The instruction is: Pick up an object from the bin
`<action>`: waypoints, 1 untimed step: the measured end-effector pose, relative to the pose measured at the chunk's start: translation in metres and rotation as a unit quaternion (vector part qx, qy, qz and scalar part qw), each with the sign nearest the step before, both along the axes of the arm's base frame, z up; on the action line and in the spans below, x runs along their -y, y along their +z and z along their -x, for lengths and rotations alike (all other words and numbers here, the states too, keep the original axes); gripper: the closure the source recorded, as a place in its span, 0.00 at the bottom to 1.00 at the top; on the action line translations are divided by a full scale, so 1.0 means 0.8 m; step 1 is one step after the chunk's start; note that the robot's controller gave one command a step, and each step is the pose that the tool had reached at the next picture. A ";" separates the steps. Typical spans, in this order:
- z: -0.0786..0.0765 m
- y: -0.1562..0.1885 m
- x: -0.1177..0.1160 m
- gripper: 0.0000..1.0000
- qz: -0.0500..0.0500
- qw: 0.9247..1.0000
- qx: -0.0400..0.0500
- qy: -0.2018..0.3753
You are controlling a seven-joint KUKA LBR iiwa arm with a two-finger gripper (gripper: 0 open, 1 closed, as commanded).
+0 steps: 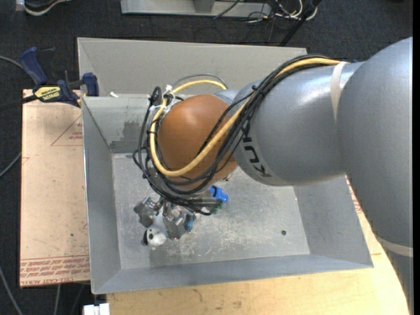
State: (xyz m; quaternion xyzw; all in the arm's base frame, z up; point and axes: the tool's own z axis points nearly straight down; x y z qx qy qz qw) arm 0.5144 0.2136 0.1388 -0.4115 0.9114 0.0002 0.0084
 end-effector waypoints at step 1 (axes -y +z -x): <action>0.019 0.018 0.024 1.00 0.004 1.000 -0.014 0.003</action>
Offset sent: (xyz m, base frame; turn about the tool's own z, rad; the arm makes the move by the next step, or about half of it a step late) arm 0.0438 0.0304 0.0793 0.0212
